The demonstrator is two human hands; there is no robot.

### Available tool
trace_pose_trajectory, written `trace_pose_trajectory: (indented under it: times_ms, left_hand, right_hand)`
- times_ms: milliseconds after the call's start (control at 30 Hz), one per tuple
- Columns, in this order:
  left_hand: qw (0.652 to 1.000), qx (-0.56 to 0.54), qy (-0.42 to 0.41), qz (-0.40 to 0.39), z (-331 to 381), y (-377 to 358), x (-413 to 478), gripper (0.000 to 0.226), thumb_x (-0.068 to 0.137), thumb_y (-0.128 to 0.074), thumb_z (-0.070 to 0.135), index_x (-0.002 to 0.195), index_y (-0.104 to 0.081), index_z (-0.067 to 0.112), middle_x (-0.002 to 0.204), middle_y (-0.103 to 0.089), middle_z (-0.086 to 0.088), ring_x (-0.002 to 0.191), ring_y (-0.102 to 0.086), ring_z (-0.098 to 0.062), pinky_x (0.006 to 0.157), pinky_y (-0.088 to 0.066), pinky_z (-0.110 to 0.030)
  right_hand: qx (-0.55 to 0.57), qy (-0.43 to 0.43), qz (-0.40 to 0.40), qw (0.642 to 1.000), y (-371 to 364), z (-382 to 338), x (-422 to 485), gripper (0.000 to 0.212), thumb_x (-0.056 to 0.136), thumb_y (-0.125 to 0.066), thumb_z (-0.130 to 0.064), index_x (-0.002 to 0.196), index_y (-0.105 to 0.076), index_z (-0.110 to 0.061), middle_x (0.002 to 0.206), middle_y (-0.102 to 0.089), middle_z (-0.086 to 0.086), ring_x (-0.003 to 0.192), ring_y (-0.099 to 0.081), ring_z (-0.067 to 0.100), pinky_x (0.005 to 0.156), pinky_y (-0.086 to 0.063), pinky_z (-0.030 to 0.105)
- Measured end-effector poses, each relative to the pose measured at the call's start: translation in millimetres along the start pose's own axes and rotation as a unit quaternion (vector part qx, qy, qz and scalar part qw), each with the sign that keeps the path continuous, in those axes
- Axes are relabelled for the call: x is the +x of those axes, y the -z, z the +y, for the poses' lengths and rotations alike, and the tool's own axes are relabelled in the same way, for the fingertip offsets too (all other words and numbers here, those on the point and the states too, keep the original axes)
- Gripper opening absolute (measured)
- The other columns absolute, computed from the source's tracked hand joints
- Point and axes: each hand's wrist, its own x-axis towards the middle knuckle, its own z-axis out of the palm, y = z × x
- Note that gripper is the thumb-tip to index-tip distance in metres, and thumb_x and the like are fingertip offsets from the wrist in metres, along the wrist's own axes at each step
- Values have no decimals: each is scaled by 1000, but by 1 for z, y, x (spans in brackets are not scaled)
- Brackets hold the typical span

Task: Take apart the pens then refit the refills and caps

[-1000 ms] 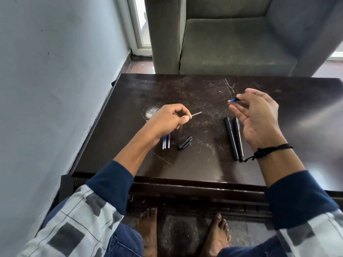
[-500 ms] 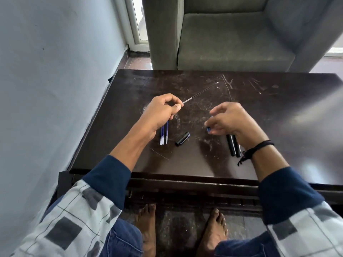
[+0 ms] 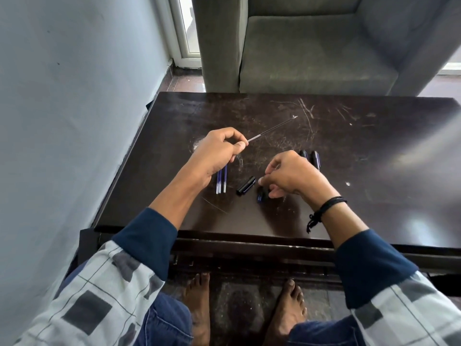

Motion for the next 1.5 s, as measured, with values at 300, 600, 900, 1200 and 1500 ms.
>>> trace_pose_trajectory:
  times_ms: [300, 600, 900, 1200, 1500]
  left_hand:
    - [1000, 8, 8, -17, 1, -3, -1, 14, 101, -61, 20, 96, -74, 24, 56, -55, 15, 51, -47, 1, 66, -42, -22]
    - [998, 23, -12, -65, 0, -9, -3, 10, 100, -64, 19, 98, -74, 20, 48, -53, 15, 45, -44, 2, 62, -38, -22]
    - [997, 12, -22, -71, -1, -12, -4, 10, 99, -65, 19, 94, -74, 23, 54, -53, 7, 48, -44, -1, 61, -36, -24]
    - [997, 10, -21, -71, 0, -9, -4, 13, 99, -64, 25, 91, -73, 29, 57, -55, 3, 56, -43, -8, 69, -37, -31]
    - [997, 8, -20, -69, -1, -10, -4, 11, 100, -64, 25, 96, -72, 30, 60, -57, 1, 47, -45, 3, 69, -39, -27]
  right_hand:
    - [401, -11, 66, 913, 27, -3, -7, 22, 86, -78, -21, 101, -74, -5, 74, -74, 4, 57, -67, 10, 52, -55, 18]
    - [470, -14, 77, 879, 19, -2, -5, 14, 89, -76, -19, 99, -75, -9, 73, -73, 0, 58, -64, 9, 53, -52, 17]
    - [472, 10, 96, 876, 15, -4, -7, 8, 89, -76, -12, 94, -73, -7, 83, -75, 8, 65, -70, 13, 60, -58, 21]
    - [467, 41, 170, 867, 45, 2, -3, 5, 88, -72, -9, 91, -71, -5, 76, -77, 7, 63, -72, 13, 55, -55, 19]
    - [-45, -125, 198, 971, 117, 66, 20, 14, 59, -76, -23, 61, -77, -9, 63, -75, 5, 62, -73, 20, 72, -62, 38]
